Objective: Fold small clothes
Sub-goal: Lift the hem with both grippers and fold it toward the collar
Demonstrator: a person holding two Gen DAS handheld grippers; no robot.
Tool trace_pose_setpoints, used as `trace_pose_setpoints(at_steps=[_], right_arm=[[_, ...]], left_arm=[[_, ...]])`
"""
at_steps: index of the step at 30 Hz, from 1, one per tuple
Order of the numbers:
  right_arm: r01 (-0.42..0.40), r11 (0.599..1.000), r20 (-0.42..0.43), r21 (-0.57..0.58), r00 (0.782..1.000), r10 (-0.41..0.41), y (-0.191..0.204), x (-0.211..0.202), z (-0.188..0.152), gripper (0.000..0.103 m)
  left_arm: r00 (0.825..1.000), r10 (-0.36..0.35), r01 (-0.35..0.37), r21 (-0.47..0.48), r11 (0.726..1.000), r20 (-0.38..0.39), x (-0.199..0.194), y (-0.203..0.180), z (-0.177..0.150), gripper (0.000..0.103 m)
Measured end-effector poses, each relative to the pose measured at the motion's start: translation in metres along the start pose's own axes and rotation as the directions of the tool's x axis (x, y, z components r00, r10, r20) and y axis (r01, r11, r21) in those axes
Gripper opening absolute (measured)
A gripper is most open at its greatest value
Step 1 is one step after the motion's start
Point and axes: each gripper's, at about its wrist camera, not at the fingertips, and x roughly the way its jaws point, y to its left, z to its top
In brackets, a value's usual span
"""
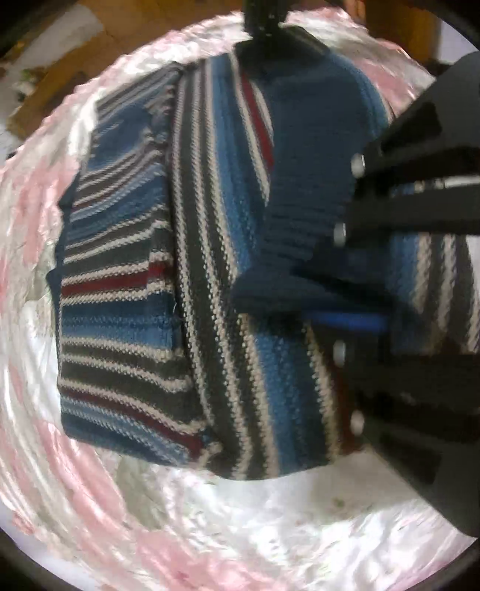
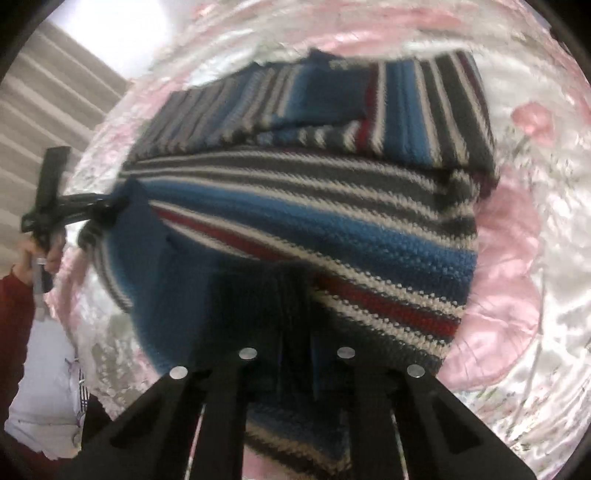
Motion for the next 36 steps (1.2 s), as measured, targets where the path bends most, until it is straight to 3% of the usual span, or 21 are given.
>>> trace_pose_setpoints(at_steps=[7,13,18,21,26,29,33,36], right_arm=[[-0.058,0.998,0.083,-0.008,0.995,0.058,-0.001,-0.040,-0.008,0.010],[-0.091,0.994,0.097,0.067,0.992,0.085,-0.012,-0.042,-0.004,0.009],[-0.091,0.990,0.205,0.108,0.977,0.067,-0.019,-0.076,0.038,0.009],[-0.085,0.988,0.266,0.130,0.963,0.048,-0.027,-0.097,0.075,0.009],[-0.010,0.988,0.288,0.152,0.957,-0.035,-0.034,-0.098,0.147,0.009],[0.000,0.983,0.286,0.183,0.957,-0.054,-0.045,-0.083,0.182,0.009],[0.032,0.974,0.264,0.225,0.960,-0.092,-0.064,-0.050,0.215,0.009],[0.046,0.969,0.239,0.243,0.965,-0.106,-0.077,-0.017,0.236,0.009]], left_arm=[[0.983,-0.064,0.076,-0.066,0.995,0.173,-0.052,-0.003,-0.029,0.009],[0.975,-0.035,0.056,-0.092,0.994,0.221,-0.074,0.003,-0.033,0.008],[0.949,-0.046,0.082,-0.102,0.991,0.313,-0.108,0.008,0.004,0.008],[0.924,-0.012,0.054,-0.099,0.994,0.382,-0.124,0.009,0.043,0.008],[0.897,0.034,0.015,-0.106,0.994,0.441,-0.124,0.009,0.101,0.008],[0.891,0.056,0.000,-0.122,0.993,0.450,-0.110,0.013,0.130,0.008],[0.897,0.086,-0.017,-0.161,0.987,0.434,-0.079,0.027,0.159,0.008],[0.911,0.122,-0.059,-0.170,0.984,0.395,-0.044,0.034,0.174,0.009]])
